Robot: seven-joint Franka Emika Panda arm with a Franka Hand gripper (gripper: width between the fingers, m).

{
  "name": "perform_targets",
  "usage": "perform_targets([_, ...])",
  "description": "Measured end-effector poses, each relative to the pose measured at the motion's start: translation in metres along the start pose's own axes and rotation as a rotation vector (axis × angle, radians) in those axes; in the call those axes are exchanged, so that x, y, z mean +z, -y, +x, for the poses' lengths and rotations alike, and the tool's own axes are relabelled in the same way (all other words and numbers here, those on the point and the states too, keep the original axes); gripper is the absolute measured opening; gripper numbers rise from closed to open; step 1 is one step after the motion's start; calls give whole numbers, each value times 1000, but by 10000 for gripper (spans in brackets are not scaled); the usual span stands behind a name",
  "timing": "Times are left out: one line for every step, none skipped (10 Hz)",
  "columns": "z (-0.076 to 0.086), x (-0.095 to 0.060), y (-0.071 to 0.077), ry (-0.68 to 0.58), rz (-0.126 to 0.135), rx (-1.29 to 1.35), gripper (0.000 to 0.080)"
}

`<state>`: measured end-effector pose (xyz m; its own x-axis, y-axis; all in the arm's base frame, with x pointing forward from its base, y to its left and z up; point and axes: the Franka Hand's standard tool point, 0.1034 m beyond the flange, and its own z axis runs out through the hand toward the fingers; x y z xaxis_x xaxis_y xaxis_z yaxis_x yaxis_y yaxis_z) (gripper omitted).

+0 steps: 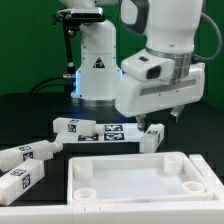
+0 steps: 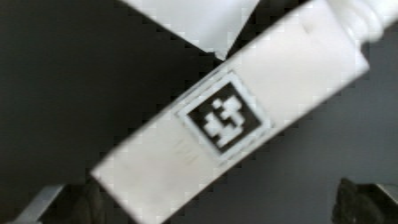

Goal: Assemble desk

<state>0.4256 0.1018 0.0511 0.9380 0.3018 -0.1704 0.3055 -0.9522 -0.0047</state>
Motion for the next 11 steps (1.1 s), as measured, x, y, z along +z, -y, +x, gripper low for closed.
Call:
perform_targets([4,-2,-2,16,8,150,649])
perform_targets([2,-2,-5,73,35,300,649])
perform_targets([7,-3,-11,92,48,371,649])
perform_targets([9,-3,-8,81,45,427,649])
perform_targets([8,-2,-5,84,45,471,649])
perform_targets([9,-2,-4,86,48,527,649])
perform_targets([9,-2,-4,96,65,545,649])
perform_targets([13,-2,-11,140,150,602,649])
perform_targets([21,-4,-21,135,198,630,649])
perform_targets([20,-5,-25,161,252,643,649])
perform_targets([14,-6,-26,255,286,632,649])
